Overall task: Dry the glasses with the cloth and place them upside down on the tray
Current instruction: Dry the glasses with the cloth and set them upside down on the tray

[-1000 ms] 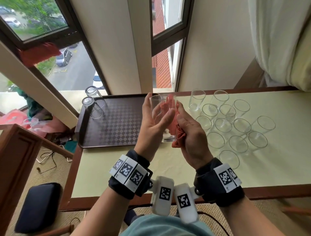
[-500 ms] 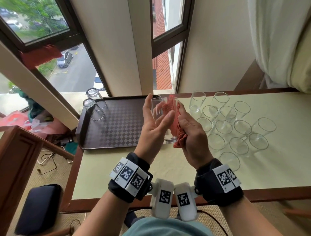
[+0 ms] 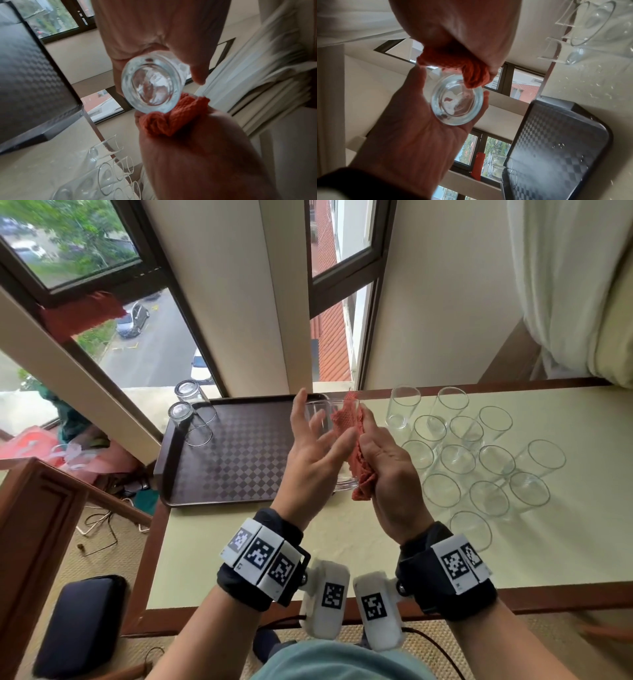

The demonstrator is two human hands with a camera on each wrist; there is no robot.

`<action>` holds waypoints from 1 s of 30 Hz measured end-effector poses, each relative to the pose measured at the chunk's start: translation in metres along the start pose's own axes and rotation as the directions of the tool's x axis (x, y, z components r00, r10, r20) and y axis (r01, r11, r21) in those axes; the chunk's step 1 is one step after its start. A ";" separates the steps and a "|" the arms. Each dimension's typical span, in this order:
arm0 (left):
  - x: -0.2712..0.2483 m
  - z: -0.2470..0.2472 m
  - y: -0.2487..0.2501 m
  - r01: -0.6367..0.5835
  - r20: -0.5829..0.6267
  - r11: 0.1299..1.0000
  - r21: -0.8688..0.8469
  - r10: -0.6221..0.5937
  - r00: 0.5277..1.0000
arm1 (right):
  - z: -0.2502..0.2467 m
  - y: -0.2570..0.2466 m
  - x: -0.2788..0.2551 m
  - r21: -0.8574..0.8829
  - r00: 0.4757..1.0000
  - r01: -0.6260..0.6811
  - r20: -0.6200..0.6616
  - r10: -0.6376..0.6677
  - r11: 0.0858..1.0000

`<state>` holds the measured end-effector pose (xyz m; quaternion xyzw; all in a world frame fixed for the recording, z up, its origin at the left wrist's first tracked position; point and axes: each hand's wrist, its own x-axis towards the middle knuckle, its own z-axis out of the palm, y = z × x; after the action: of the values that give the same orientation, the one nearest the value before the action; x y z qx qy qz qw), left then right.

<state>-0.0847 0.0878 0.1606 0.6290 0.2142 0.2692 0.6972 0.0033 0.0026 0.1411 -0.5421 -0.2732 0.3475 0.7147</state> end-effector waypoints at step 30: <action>-0.007 -0.008 0.005 -0.127 -0.095 0.984 -0.124 0.116 0.989 | 0.009 -0.018 0.000 0.099 0.999 -0.040 0.023 0.038 0.994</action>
<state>-0.0959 0.0893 0.1646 0.5817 0.1878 0.3520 0.7089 0.0003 0.0049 0.1606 -0.5074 -0.2525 0.3803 0.7309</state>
